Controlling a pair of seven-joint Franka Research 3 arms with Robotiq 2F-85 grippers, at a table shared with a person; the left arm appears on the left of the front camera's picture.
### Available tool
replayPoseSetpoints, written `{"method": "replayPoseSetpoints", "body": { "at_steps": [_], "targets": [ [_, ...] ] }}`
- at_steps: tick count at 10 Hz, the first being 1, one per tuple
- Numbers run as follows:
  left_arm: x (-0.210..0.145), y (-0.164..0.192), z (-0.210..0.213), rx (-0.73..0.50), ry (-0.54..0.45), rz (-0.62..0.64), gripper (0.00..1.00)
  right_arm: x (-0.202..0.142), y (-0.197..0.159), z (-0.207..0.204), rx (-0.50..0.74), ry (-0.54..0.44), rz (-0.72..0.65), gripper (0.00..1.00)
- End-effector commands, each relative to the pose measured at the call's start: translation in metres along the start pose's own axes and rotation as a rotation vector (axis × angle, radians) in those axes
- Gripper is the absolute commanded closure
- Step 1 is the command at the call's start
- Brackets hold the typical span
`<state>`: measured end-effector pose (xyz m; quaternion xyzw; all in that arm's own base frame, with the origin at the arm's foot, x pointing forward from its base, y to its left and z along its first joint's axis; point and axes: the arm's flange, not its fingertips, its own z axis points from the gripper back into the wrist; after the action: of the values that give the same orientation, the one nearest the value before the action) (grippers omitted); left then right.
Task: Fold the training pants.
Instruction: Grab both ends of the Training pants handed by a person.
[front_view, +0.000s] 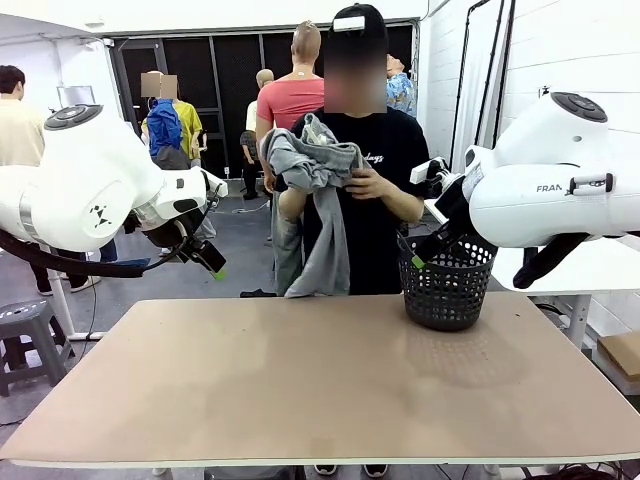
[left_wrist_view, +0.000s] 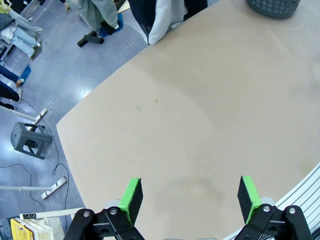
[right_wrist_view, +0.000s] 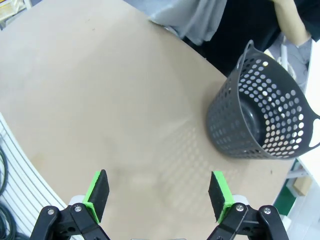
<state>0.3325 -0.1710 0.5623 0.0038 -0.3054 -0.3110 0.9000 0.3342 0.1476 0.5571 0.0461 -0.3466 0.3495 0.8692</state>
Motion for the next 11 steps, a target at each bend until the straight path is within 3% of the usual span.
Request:
{"method": "replayPoseSetpoints", "body": {
  "at_steps": [1, 11],
  "targets": [
    [0.0012, 0.0012, -0.0003, -0.004, 0.000, -0.004, 0.00, -0.0002, -0.0005, -0.0003, 0.002, 0.000, -0.001, 0.00],
    [0.0012, 0.0012, -0.0003, -0.004, 0.000, -0.004, 0.00, -0.0002, -0.0005, -0.0003, 0.002, 0.000, -0.001, 0.00]
  ]
}}
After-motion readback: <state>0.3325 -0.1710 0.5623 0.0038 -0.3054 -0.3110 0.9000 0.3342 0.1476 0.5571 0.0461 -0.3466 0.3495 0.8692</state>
